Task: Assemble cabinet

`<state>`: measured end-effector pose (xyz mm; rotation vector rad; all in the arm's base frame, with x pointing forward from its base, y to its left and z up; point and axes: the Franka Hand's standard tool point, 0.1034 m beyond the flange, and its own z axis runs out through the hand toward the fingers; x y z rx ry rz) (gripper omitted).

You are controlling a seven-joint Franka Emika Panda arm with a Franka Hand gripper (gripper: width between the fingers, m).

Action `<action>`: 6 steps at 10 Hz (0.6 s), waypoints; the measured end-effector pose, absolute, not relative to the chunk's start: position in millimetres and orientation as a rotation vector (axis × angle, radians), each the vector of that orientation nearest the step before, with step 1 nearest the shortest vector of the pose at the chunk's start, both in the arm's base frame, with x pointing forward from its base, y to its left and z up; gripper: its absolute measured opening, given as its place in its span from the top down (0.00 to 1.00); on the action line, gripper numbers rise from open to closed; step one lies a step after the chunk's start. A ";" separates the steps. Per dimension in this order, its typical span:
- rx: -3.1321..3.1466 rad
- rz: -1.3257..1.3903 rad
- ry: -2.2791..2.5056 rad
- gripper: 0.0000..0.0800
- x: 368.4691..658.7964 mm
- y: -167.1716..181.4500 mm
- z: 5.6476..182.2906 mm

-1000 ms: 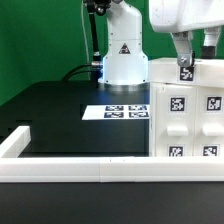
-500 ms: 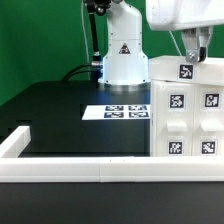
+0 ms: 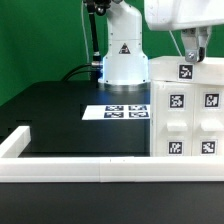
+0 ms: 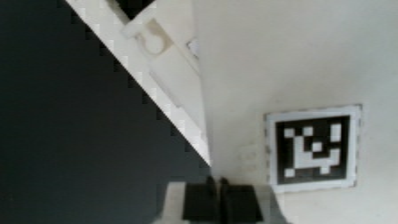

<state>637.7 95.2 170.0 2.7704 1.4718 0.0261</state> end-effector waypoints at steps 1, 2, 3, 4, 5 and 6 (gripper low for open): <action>2.773 0.024 1.467 1.00 639.0 93.3 174.5; 2.770 0.032 1.466 1.00 640.8 93.0 180.3; 2.763 0.050 1.469 0.83 642.5 94.6 183.0; 2.766 0.043 1.465 0.60 641.7 93.1 180.1; 2.767 0.041 1.464 0.43 641.5 92.7 179.6; 2.767 0.041 1.464 0.43 641.5 92.6 179.4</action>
Offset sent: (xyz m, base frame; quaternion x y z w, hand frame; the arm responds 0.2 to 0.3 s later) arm 0.0000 0.0000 0.0000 0.0000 0.0000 0.0000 1.0000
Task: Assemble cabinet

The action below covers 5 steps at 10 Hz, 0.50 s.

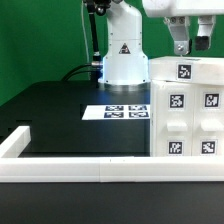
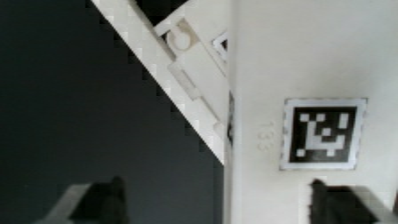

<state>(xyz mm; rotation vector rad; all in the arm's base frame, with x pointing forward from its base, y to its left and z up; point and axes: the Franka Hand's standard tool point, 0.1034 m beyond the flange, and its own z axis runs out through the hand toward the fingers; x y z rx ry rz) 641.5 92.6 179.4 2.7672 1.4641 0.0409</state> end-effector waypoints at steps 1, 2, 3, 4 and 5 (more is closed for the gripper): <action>2.768 0.039 1.463 0.24 641.2 92.9 179.3; 2.776 0.002 1.471 0.20 635.8 97.5 178.4; 2.769 0.006 1.490 0.20 634.5 104.7 178.2; 2.749 0.070 1.500 0.19 635.2 107.8 176.2; 2.755 0.056 1.496 0.19 631.9 105.9 174.1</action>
Offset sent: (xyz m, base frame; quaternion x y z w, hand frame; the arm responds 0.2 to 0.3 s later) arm -0.0235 0.0178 -0.0059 -0.0455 0.0404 -0.0673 0.9959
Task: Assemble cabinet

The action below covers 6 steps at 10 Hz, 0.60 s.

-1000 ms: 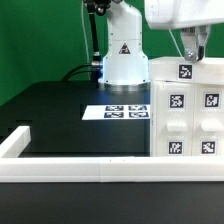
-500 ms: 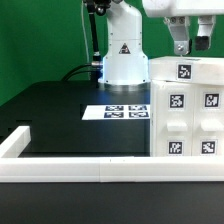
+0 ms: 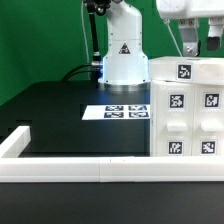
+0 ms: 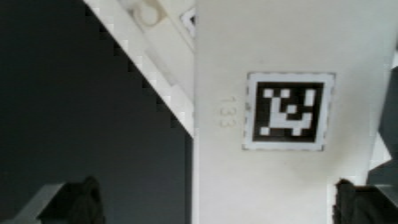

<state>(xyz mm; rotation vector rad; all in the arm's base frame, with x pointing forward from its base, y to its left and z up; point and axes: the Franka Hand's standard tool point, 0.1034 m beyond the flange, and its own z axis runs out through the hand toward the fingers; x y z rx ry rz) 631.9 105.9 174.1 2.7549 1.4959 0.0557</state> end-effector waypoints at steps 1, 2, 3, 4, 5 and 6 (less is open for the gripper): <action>2.756 0.056 1.494 0.19 632.4 105.2 173.6; 2.757 0.055 1.493 0.19 632.3 105.1 173.2; 2.773 0.048 1.469 0.19 630.5 107.1 172.2; 2.789 0.029 1.455 0.19 625.8 112.4 169.5; 2.791 0.016 1.460 0.19 621.5 113.3 165.8; 2.793 0.003 1.462 0.19 617.4 112.5 161.3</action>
Offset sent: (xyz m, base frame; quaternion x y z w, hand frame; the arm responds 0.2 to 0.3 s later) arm -0.0218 0.0206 -0.0074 0.0466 -0.0260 0.0488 0.9974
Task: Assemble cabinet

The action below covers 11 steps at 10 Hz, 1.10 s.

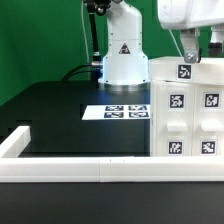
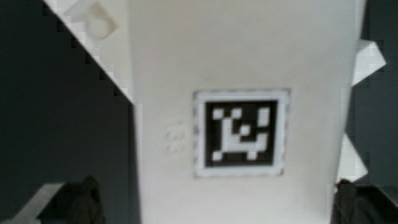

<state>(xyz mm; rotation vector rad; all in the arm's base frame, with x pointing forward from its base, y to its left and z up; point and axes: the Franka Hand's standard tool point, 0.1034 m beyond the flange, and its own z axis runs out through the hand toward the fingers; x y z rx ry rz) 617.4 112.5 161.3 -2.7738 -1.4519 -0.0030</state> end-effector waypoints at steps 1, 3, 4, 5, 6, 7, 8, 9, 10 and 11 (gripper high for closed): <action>-2.772 0.001 -1.454 0.19 616.6 110.6 159.1; -2.780 0.008 -1.435 0.19 618.6 103.4 159.8; -2.781 0.019 -1.427 0.19 616.5 101.2 155.2; -2.786 0.033 -1.410 0.19 614.5 99.4 150.1; -2.799 0.038 -1.383 0.19 613.8 99.8 148.3; -2.806 0.038 -1.369 0.19 613.9 99.3 148.4; -2.816 0.038 -1.348 0.31 614.0 99.2 148.3; -2.816 0.038 -1.348 0.31 613.9 99.3 148.3; -2.818 0.038 -1.343 0.31 614.0 99.3 148.3; -2.895 0.039 -1.170 0.31 613.9 99.5 148.3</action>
Offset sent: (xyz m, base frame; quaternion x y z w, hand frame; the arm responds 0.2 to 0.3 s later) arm -0.0018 -0.0052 -0.0086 0.0181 0.0046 0.0148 0.9997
